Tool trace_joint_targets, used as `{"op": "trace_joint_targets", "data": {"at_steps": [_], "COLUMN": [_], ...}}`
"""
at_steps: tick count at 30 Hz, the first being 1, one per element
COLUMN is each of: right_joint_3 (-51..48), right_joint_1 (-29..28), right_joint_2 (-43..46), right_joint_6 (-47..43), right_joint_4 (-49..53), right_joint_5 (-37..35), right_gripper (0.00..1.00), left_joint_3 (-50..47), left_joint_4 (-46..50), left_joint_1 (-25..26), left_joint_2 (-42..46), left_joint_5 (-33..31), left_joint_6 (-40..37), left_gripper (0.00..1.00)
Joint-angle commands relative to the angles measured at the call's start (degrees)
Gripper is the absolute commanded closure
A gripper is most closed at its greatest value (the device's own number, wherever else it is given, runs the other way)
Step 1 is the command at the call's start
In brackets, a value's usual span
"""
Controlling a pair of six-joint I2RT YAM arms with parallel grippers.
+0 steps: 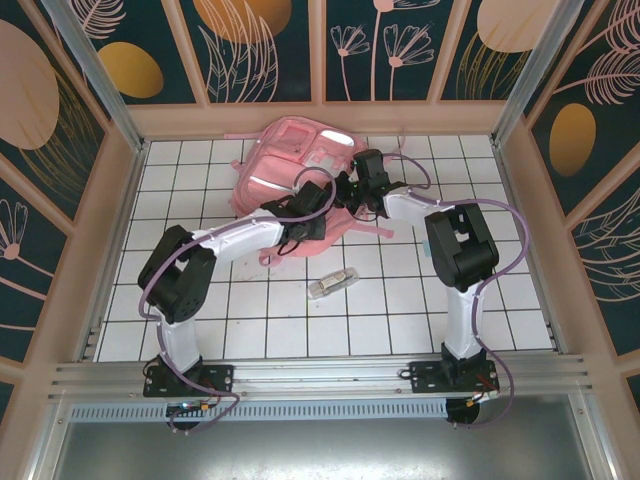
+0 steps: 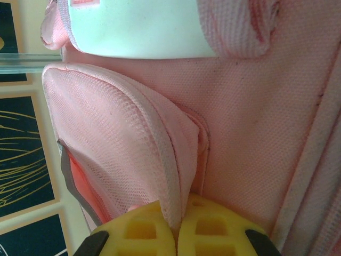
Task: Pack books, pencil case, and school supplies into a backpack
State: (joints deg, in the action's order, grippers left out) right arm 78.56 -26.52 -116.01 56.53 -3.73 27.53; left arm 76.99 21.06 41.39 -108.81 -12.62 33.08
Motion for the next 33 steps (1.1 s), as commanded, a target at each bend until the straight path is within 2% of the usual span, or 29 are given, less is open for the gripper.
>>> {"op": "trace_joint_targets", "data": {"at_steps": [1,7,10,15,20,25,29,33], "right_joint_3": [1.28,0.79,0.77,-0.48,-2.15,-0.08,2.29,3.67], "right_joint_1": [-0.81,-0.68,-0.37,1.23,3.77,4.8,4.79,4.87], "right_joint_2": [1.31,1.54,1.26,1.72,3.76,4.19,3.43,3.3], "right_joint_6": [1.48,1.36,1.07,-0.62,-2.34,-5.93,-8.78,-12.5], "right_joint_4": [-5.86,-5.97,-5.86,-5.06,-4.07,-0.34,2.33,5.68], "right_joint_5": [1.86,1.91,1.83,0.95,-0.33,-1.51,-0.65,-0.67], "right_gripper": [1.0,1.0,1.0,1.0,1.0,1.0,1.0,1.0], "left_joint_3": [2.62,2.74,1.91,-1.79,-11.01,-14.3,-12.59,-9.75], "left_joint_4": [3.35,3.06,1.82,1.76,0.34,2.26,3.76,2.55], "left_joint_1": [0.04,0.02,0.05,-1.07,-5.7,-8.48,-10.12,-13.82], "left_joint_2": [-3.63,-4.94,-4.11,-1.25,4.95,10.24,11.75,8.45], "left_joint_5": [-6.45,-6.34,-4.39,-2.77,2.53,5.47,1.0,-5.57], "left_joint_6": [-0.64,-0.82,-1.34,-2.84,-5.05,-6.63,-8.82,-10.58], "left_gripper": [0.73,0.85,1.0,1.0,1.0,1.0,1.0,1.0]}}
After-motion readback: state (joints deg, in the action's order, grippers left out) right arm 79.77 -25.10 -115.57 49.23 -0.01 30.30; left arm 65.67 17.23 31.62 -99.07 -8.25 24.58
